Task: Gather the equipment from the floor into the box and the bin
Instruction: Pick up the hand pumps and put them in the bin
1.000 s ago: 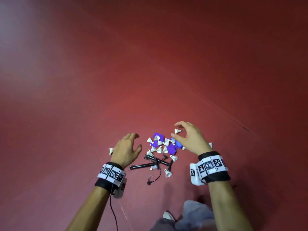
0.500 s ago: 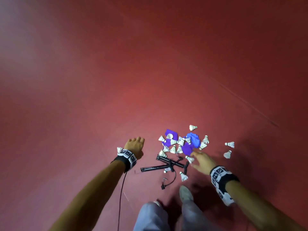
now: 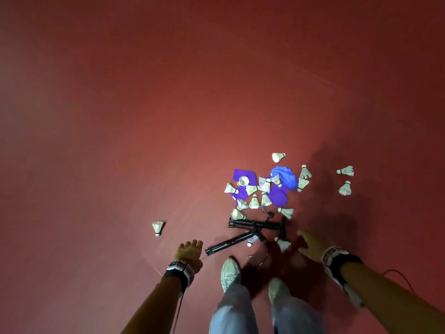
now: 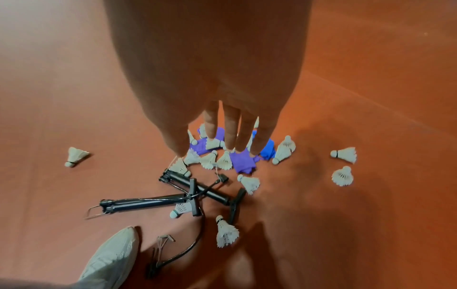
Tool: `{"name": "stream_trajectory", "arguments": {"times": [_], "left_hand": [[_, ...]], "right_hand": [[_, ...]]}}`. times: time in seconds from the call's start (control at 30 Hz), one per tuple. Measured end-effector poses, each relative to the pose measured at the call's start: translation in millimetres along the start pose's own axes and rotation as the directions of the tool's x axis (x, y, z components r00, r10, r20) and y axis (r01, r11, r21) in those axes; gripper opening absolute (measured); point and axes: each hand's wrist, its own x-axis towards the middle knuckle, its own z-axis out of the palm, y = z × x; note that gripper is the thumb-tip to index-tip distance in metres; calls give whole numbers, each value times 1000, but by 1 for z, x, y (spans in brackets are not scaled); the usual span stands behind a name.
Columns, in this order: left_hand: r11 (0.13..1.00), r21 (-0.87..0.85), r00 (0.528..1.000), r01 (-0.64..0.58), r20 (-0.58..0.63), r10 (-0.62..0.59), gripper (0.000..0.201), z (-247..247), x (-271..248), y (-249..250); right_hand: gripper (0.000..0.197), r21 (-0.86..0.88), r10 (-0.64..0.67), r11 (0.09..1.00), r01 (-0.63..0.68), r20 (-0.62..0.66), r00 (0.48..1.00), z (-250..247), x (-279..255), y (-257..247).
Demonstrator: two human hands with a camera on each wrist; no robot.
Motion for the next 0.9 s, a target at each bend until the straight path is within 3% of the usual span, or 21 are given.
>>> {"name": "stream_trajectory", "arguments": {"times": [0.27,0.4,0.5,0.67,0.8,0.9], "left_hand": [[997,-51,998,-63,-30,61,56,138,154,14],[989,-113,994,-97,-68,90,61,192,225,29],[979,-154,989,-137,-80,126,74,225,268,42],[975,-184,990,-124,-82,111,65,264,308,59],[949,-304,995,-87,18,96,66,265,299,55],[955,-288,997,-76,8,81,67,247,267,43]], "right_hand": [[65,102,-16,995,15,5,1000,138,180,10],[79,-3,-102,995,102,-55,993,197,272,30],[77,-77,-132,989,125,-104,986,216,309,25],[62,-91,-74,994,67,-81,994,231,348,21],[79,-60,-58,997,58,10,998,227,343,17],[76,-127,-37,992,16,-164,986,204,305,6]]}}
